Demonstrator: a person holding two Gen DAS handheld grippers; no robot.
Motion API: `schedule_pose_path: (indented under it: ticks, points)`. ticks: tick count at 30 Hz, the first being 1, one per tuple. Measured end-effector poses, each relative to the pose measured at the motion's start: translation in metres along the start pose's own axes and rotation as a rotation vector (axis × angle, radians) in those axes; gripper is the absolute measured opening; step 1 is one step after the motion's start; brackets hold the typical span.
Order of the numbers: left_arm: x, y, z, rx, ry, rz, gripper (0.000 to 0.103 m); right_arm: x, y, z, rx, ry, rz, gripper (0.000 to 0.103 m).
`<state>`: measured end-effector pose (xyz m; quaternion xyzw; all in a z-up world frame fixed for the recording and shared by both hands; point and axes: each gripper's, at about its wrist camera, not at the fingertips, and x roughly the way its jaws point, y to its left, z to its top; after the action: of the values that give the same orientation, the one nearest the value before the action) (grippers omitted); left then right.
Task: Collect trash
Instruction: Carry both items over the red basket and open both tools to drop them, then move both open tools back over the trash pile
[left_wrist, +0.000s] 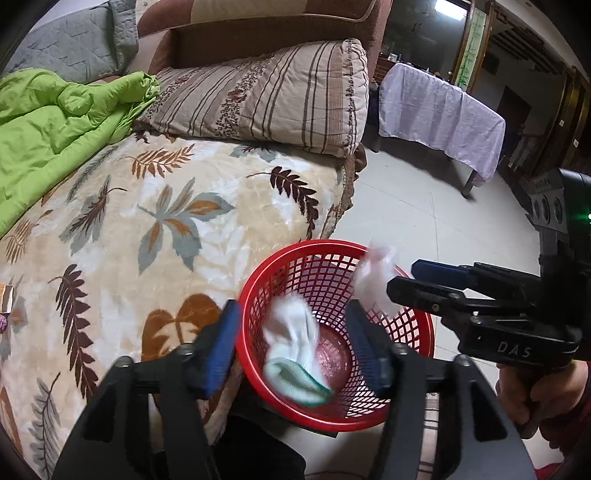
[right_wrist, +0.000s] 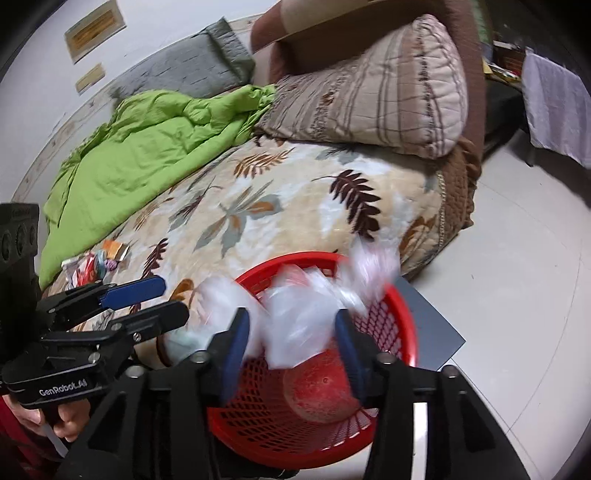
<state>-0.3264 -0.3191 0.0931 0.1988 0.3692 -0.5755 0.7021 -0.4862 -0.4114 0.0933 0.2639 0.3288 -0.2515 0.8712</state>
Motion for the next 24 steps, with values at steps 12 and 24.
schedule_pose_path:
  ticks: [12,24]
  points:
    - [-0.05,0.048,-0.014,-0.111,-0.074,0.153,0.06,0.014,0.06,0.009,-0.101,-0.014,0.097,0.058]
    - [-0.144,0.175,-0.071,-0.407,-0.153,0.366,0.061,0.071,0.205,0.015,-0.339,0.078,0.334,0.058]
